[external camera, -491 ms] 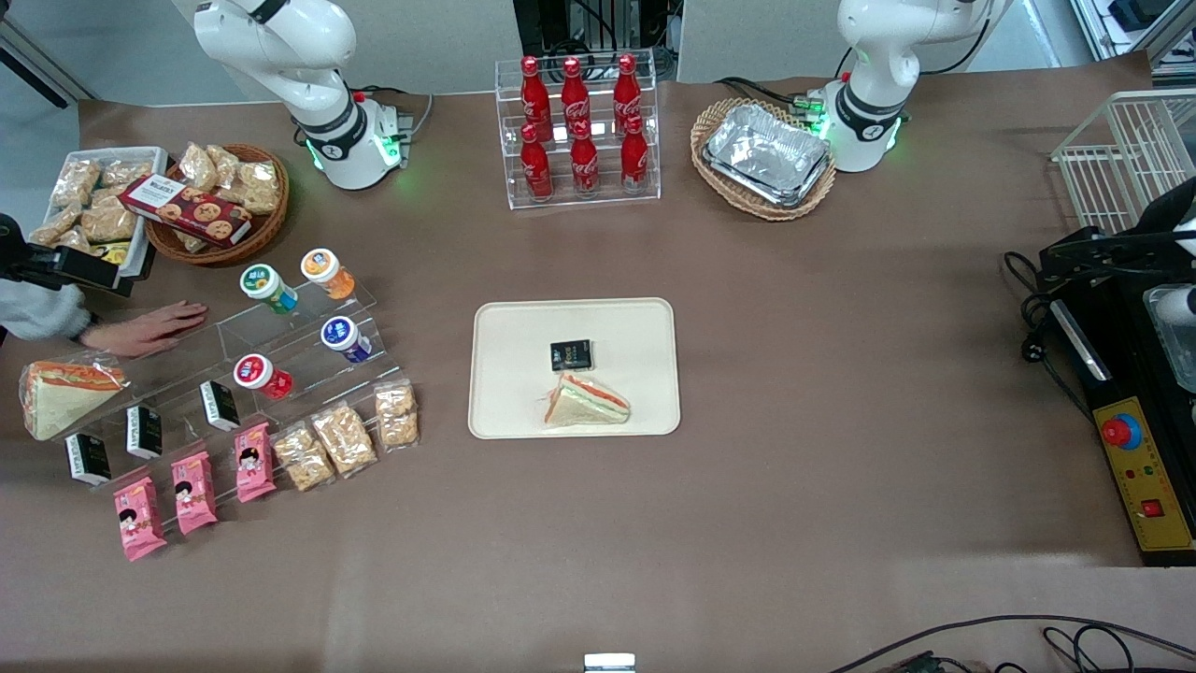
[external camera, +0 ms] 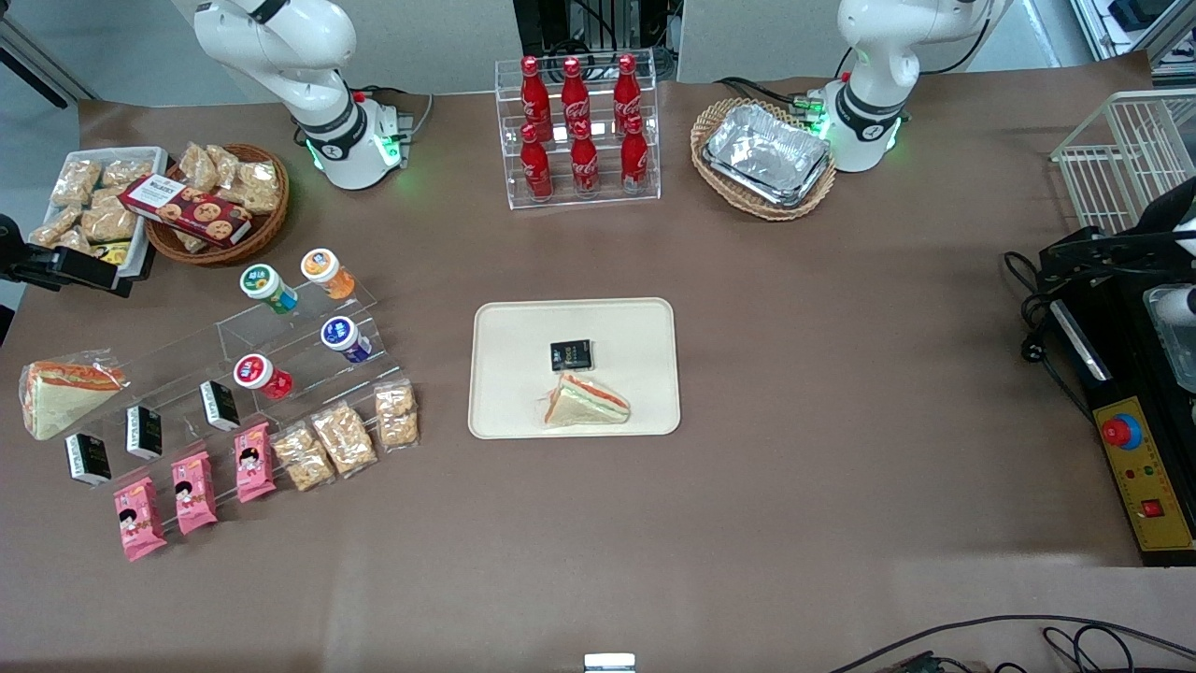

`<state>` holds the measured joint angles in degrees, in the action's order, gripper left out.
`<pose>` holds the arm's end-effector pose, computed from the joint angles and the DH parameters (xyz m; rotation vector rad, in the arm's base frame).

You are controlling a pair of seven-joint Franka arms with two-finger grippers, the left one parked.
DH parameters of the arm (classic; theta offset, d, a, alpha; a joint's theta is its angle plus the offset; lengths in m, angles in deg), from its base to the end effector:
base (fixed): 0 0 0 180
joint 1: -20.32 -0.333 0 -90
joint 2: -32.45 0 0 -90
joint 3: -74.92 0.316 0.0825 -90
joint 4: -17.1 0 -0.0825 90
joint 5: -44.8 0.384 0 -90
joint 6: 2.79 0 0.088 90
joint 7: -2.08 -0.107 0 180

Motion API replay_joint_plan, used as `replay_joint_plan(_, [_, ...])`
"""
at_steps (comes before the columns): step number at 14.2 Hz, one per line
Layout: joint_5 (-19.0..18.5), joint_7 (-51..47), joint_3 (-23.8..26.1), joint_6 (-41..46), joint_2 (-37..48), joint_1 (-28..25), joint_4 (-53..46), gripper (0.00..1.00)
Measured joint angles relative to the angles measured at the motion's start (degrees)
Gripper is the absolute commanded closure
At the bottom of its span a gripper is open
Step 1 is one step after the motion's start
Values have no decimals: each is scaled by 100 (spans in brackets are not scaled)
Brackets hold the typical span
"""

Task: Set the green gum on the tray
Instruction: 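Move the right gripper toward the green-lidded gum bottle on the stand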

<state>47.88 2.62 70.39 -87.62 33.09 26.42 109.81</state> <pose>0.5314 -0.0937 0.6014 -3.0577 0.2676 0.1851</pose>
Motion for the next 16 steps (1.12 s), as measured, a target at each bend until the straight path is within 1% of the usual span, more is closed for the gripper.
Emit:
replay_joint_plan(4, [0,59,-20,69,43,0,4,0])
replay_joint_plan(6, [0,60,-21,102,242,-2,208,0])
replay_joint_plan(8, [0,60,-15,-109,605,-7,704,0])
replay_joint_plan(12, [0,60,28,-830,1275,-44,1895,0])
replay_joint_plan(16, [0,60,69,-1486,1519,-67,2790,0])
